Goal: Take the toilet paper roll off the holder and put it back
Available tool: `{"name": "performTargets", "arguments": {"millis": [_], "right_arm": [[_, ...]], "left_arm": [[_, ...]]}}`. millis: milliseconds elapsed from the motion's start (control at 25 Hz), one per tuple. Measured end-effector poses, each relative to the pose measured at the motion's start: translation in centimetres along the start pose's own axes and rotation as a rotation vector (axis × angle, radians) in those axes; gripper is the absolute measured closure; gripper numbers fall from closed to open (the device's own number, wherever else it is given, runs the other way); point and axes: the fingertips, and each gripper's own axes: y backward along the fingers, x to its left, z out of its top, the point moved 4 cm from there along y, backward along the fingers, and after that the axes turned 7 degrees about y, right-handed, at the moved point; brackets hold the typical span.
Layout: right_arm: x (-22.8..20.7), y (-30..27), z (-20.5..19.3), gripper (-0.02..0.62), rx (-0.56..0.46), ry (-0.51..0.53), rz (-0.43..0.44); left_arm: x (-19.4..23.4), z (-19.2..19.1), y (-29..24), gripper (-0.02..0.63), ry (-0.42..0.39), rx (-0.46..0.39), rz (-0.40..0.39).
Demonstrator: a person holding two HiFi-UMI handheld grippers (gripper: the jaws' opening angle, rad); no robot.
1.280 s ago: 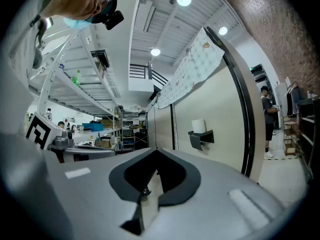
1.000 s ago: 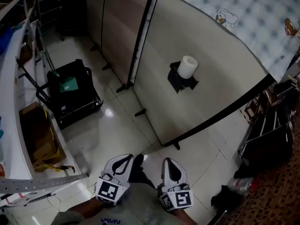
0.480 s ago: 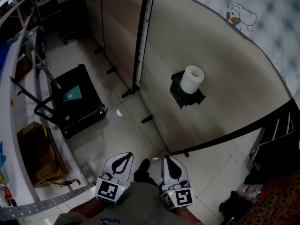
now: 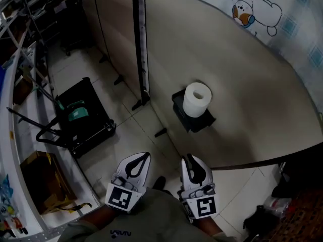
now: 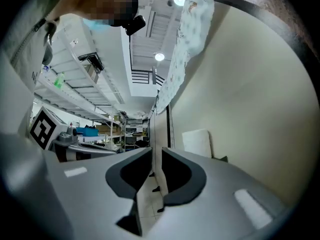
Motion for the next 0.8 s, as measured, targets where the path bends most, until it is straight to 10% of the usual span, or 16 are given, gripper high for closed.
{"name": "performTargets", "arguments": {"millis": [400, 800], "right_arm": [[-3.1, -1.8, 2.6, 0.496, 0.008, 0.14, -0.007], [-6.5, -8.7, 4.5, 0.454, 0.166, 0.304, -0.083]], "left_arm": [[1.3, 2.1, -6.6, 0.601, -0.052, -0.011, -0.068], [4.9, 5.2, -15.2, 0.597, -0.049, -0.02, -0.319]]}}
